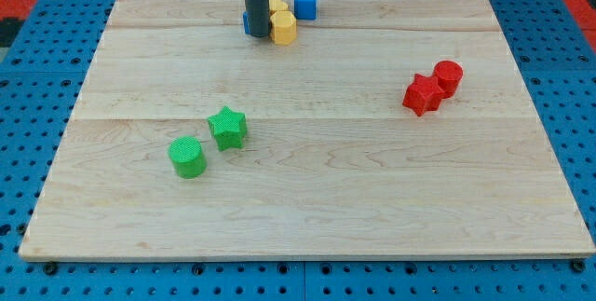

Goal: Move the green star near the blue triangle

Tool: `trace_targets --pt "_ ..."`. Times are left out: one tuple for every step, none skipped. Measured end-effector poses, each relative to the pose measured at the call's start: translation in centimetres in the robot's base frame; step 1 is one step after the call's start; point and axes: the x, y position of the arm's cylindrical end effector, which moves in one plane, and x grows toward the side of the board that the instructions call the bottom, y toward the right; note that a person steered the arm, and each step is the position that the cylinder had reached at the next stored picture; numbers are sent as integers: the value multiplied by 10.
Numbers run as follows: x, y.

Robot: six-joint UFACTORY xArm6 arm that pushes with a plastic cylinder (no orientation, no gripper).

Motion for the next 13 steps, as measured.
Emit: trace_targets --pt "31 0" --pt "37 38" --pt "10 41" --pt "36 62" --pt "133 82" --pt "207 22" --pt "184 -55" --pt "164 -105" --pt "188 -121" --pt "168 -180" --pt "135 -149" --pt "134 -65" --pt "105 -47"
